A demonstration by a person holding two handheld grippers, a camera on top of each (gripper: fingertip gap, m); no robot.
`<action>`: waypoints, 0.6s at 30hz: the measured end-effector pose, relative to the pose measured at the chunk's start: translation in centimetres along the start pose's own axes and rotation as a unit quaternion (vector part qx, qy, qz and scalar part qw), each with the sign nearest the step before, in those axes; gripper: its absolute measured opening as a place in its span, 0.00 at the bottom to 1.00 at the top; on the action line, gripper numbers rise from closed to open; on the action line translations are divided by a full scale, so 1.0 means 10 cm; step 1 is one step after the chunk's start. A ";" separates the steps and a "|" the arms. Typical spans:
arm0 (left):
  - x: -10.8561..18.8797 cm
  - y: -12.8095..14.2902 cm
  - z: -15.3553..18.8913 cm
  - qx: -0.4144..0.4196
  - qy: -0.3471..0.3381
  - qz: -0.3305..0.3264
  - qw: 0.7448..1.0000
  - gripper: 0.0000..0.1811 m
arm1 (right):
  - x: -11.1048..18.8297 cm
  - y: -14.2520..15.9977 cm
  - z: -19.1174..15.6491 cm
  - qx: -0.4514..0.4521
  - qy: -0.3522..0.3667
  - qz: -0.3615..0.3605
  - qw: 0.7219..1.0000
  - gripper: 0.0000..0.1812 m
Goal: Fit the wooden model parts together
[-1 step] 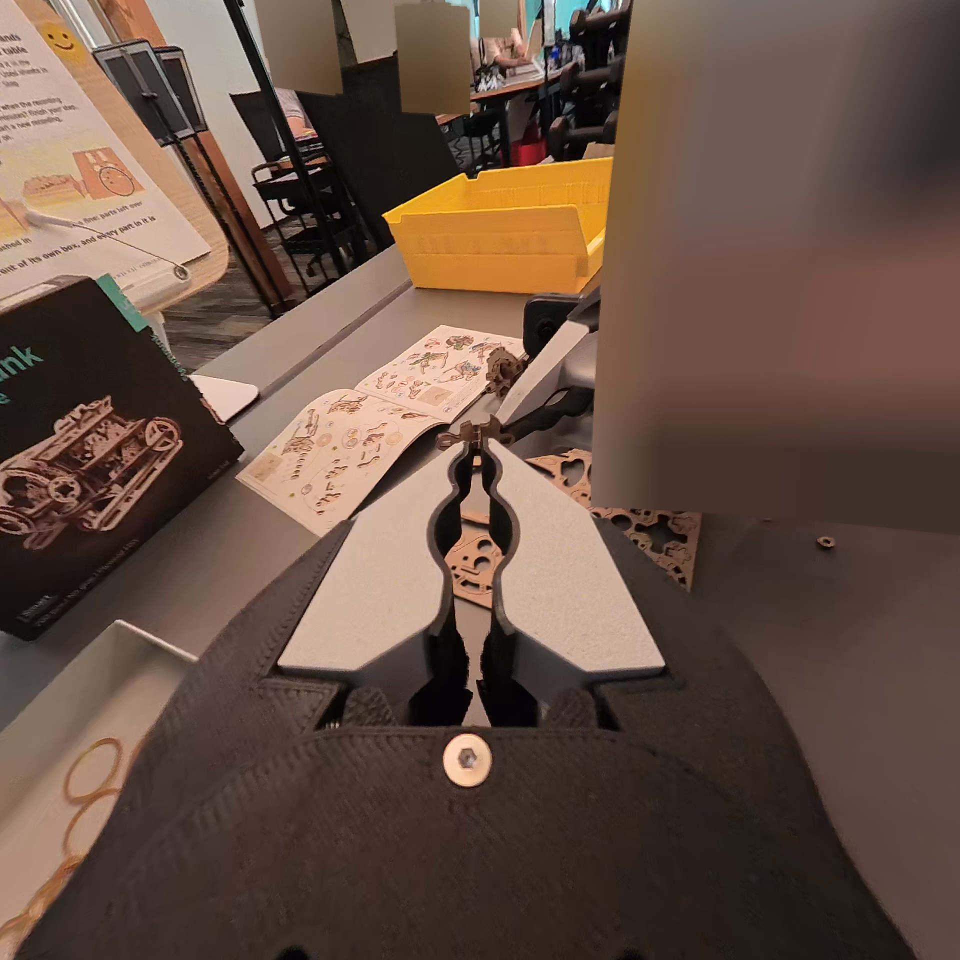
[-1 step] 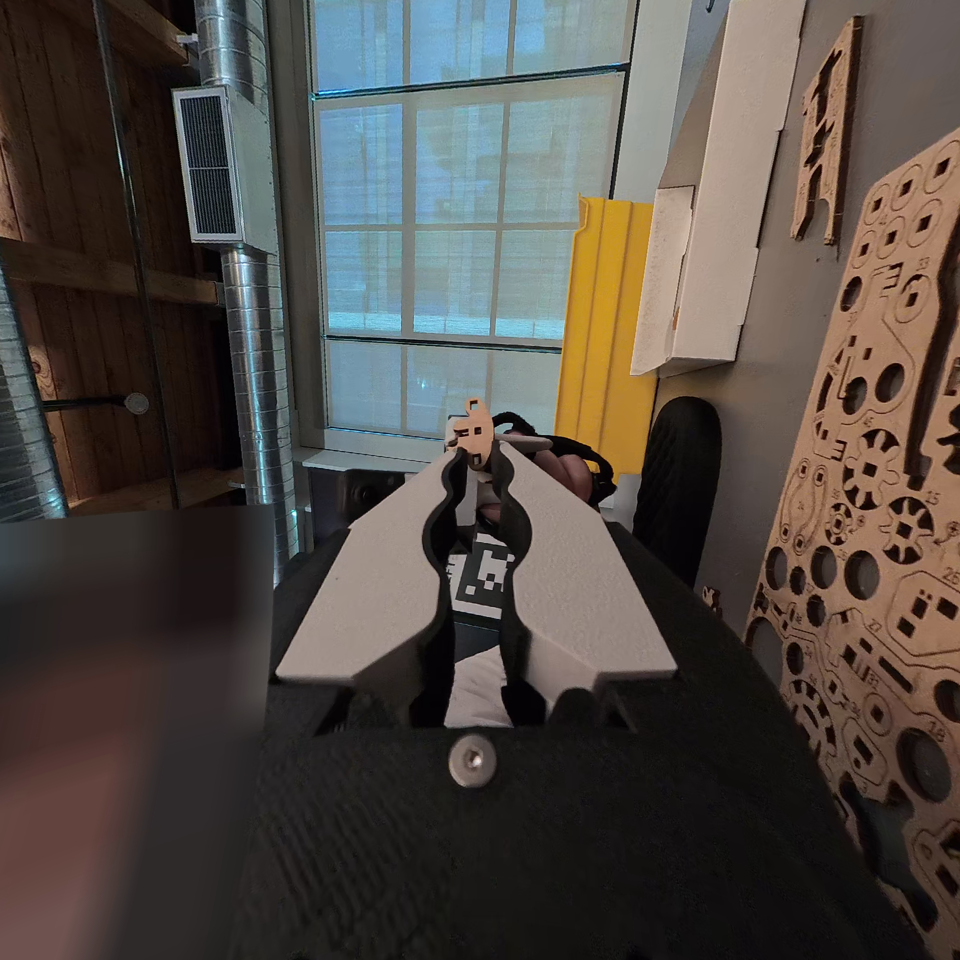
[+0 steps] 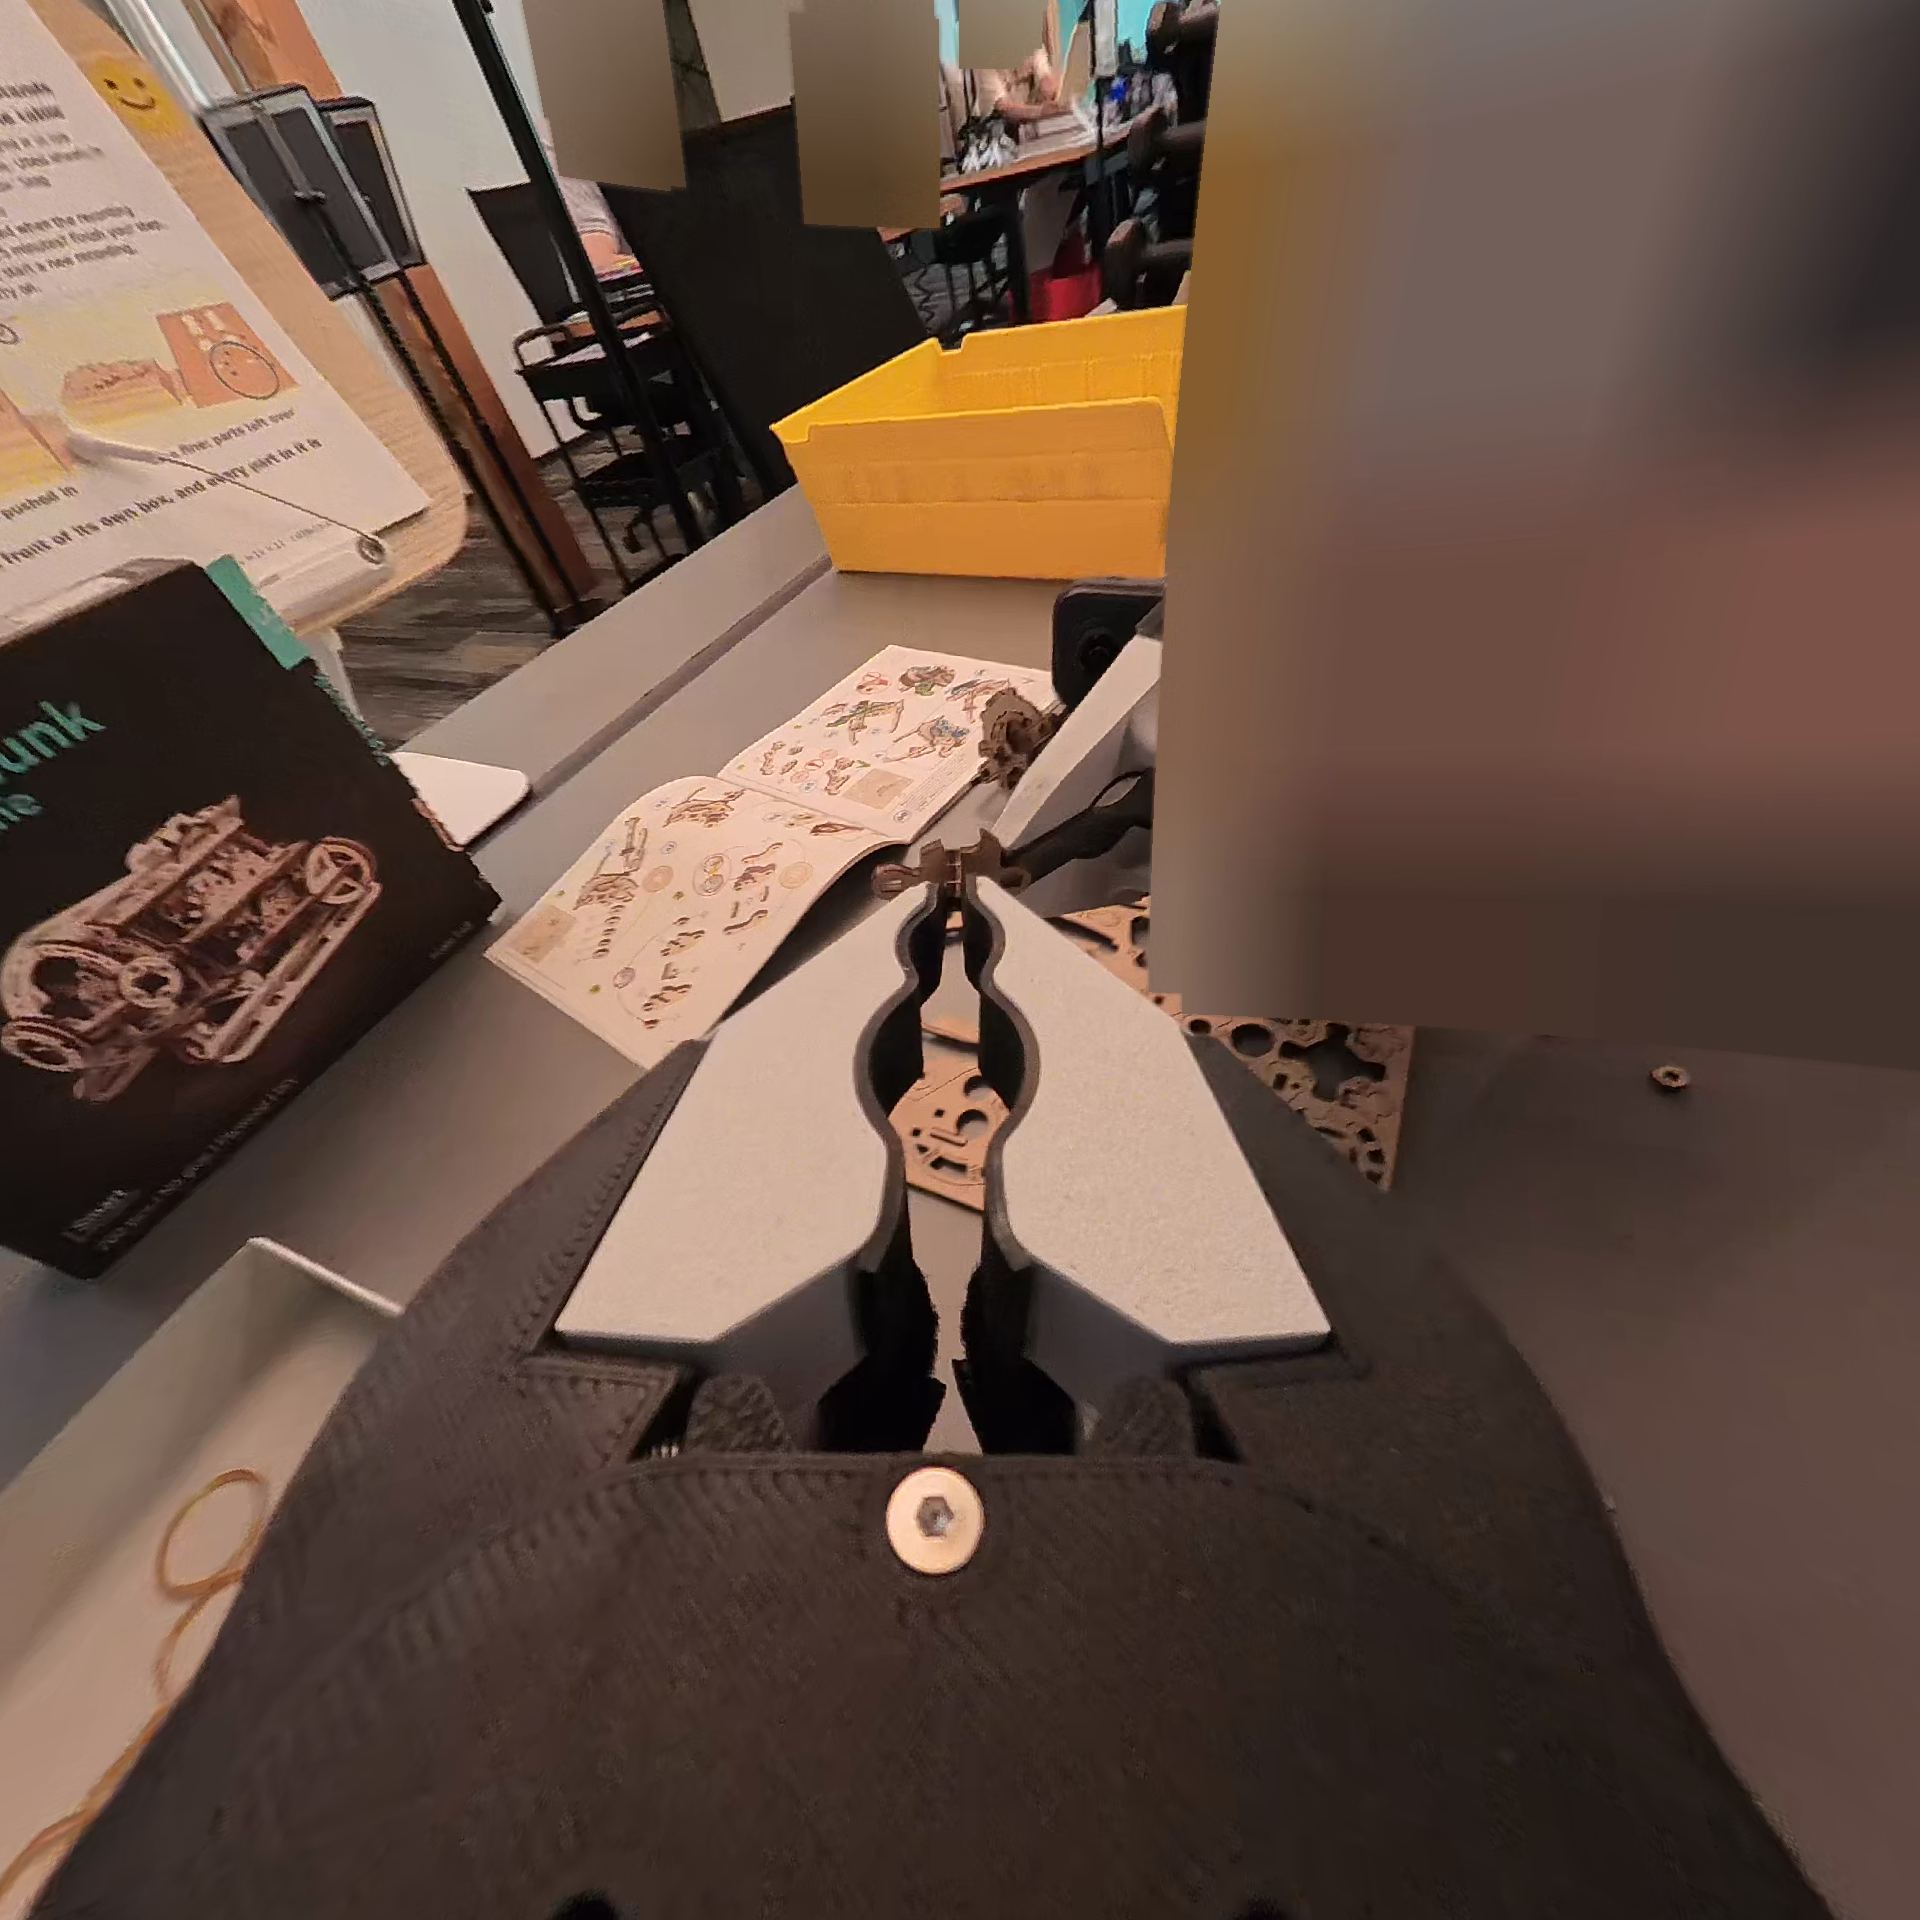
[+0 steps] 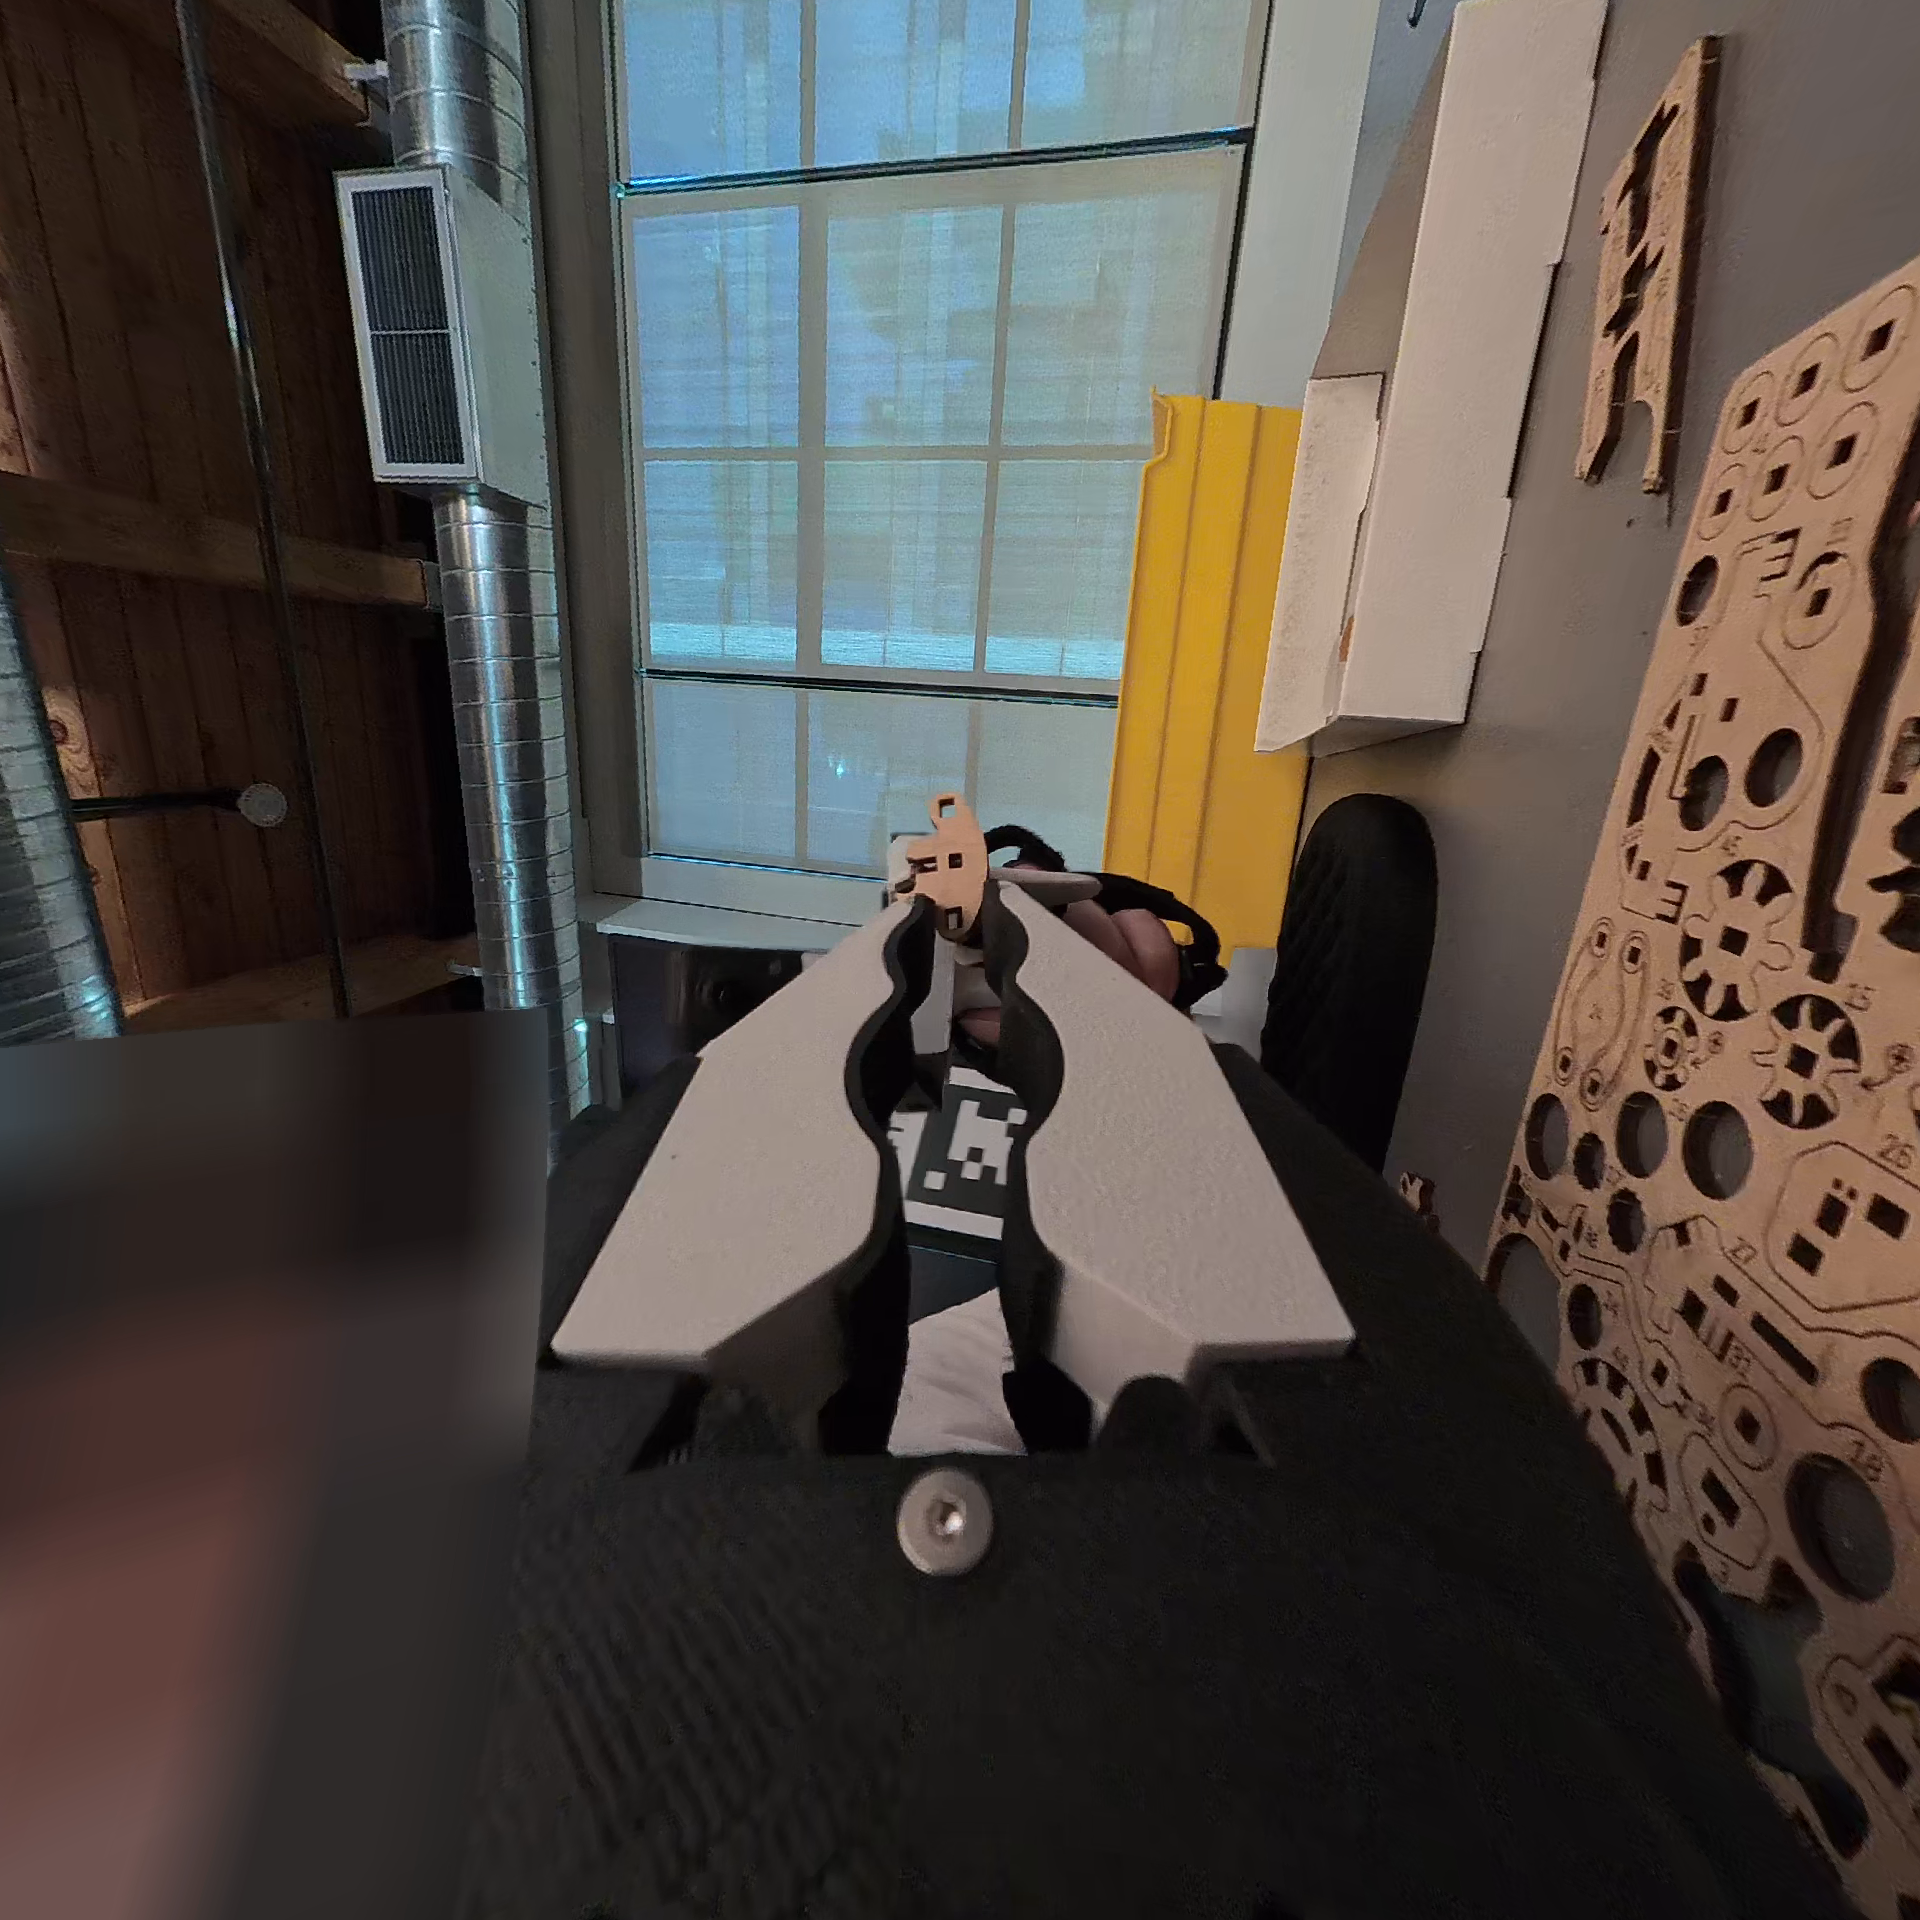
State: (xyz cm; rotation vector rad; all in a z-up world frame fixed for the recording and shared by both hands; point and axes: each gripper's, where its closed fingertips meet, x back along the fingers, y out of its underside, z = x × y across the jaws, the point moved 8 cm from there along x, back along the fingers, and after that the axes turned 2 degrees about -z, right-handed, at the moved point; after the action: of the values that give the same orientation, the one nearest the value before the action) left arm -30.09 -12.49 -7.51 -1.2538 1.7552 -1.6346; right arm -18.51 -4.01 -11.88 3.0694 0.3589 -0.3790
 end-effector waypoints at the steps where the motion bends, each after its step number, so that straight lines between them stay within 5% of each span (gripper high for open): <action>1: 0.00 0.00 0.01 -0.010 -0.006 -0.004 1.000 0.01 | 0.00 0.00 0.00 0.004 0.004 0.001 1.000 0.04; 18: 0.01 -0.02 0.08 -0.123 -0.045 -0.022 0.991 0.01 | -0.02 -0.02 -0.08 0.118 0.051 -0.041 0.991 0.03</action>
State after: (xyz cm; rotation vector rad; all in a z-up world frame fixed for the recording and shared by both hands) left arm -29.39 -12.98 -7.46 -1.4602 1.9296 -1.3923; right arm -18.57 -3.80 -11.08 3.3223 0.4771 -0.2871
